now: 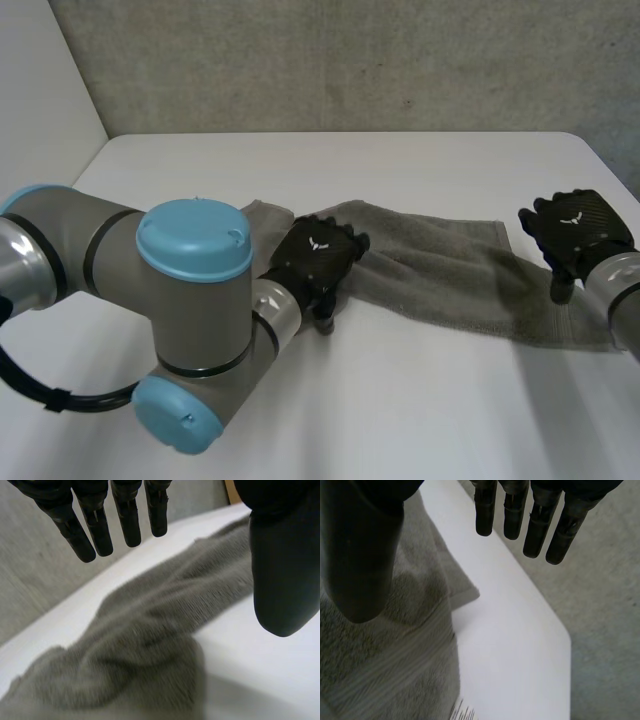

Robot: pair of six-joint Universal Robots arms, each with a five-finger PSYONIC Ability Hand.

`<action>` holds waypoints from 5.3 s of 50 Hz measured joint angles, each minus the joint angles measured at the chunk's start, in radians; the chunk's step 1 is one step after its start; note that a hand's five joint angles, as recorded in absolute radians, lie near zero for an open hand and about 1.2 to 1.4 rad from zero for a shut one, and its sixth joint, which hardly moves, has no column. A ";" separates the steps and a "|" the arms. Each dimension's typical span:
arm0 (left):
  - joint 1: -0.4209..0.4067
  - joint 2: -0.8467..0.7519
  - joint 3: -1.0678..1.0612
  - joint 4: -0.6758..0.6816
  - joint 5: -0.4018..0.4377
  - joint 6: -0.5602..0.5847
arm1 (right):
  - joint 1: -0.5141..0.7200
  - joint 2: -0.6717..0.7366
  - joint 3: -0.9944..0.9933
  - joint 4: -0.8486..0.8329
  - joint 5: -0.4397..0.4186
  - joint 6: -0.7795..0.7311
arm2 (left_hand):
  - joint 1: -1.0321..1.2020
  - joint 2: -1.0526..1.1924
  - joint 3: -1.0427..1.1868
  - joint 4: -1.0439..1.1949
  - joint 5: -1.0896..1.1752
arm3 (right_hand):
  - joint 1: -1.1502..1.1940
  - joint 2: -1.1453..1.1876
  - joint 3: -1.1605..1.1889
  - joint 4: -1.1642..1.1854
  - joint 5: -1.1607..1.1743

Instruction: Fold the towel.

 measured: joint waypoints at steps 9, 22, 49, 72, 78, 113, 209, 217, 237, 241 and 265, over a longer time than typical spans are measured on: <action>0.090 0.016 -0.113 -0.098 0.003 0.016 | -0.154 0.004 -0.023 0.068 -0.174 -0.008 | 0.034 0.033 0.029 0.034 0.029 | 0.000 0.000 0.000 0.000 0.000; 0.221 0.011 -0.215 0.013 0.006 0.015 | -0.202 0.012 -0.008 0.076 -0.194 -0.116 | 0.033 0.033 0.028 0.034 0.028 | 0.000 0.000 0.000 0.000 0.000; 0.214 -0.075 -0.172 0.063 0.004 0.127 | -0.197 0.039 0.005 0.067 -0.187 -0.120 | 0.085 0.087 0.079 0.088 0.081 | 0.000 0.000 0.000 0.000 0.000; 0.214 -0.142 -0.050 0.063 0.004 0.124 | -0.197 0.065 0.009 0.063 -0.179 -0.129 | 0.548 0.553 0.547 0.551 0.532 | 0.000 0.000 0.000 0.000 0.000; 0.216 -0.154 -0.032 0.064 0.004 0.125 | -0.197 0.066 0.011 0.063 -0.177 -0.139 | 0.957 0.956 0.959 0.950 0.930 | -0.001 0.000 -0.001 0.000 -0.001; 0.470 0.043 -0.063 0.235 -0.112 -0.093 | -0.189 0.040 0.016 0.232 -0.268 -0.138 | 1.070 1.134 1.170 1.150 1.107 | -0.077 -0.081 -0.080 -0.054 -0.037; 0.464 -0.008 -0.068 0.238 -0.091 -0.089 | 0.018 -0.017 0.392 -0.175 -0.281 -0.136 | 1.070 1.134 1.170 1.150 1.107 | 0.620 0.584 0.600 0.608 0.639; 0.463 -0.009 -0.070 0.237 -0.092 -0.089 | 0.017 -0.016 0.376 -0.175 -0.256 -0.135 | 1.070 1.134 1.170 1.150 1.107 | 0.994 0.936 0.970 0.980 1.013; 0.433 0.110 0.074 0.209 0.010 -0.130 | 0.031 -0.071 -0.174 -0.104 -0.060 -0.052 | 1.070 1.134 1.172 1.150 1.107 | 1.025 0.954 1.022 1.025 1.038; 0.439 0.177 0.117 0.186 0.018 -0.188 | 0.032 -0.115 -0.330 -0.069 -0.029 0.022 | 1.070 1.134 1.173 1.150 1.107 | 1.026 0.958 1.022 1.025 1.038; 0.558 0.535 0.198 -0.069 0.092 -0.413 | -0.019 -0.299 -0.762 0.389 -0.080 0.176 | 1.072 1.134 1.174 1.150 1.107 | 1.028 0.958 1.026 1.025 1.038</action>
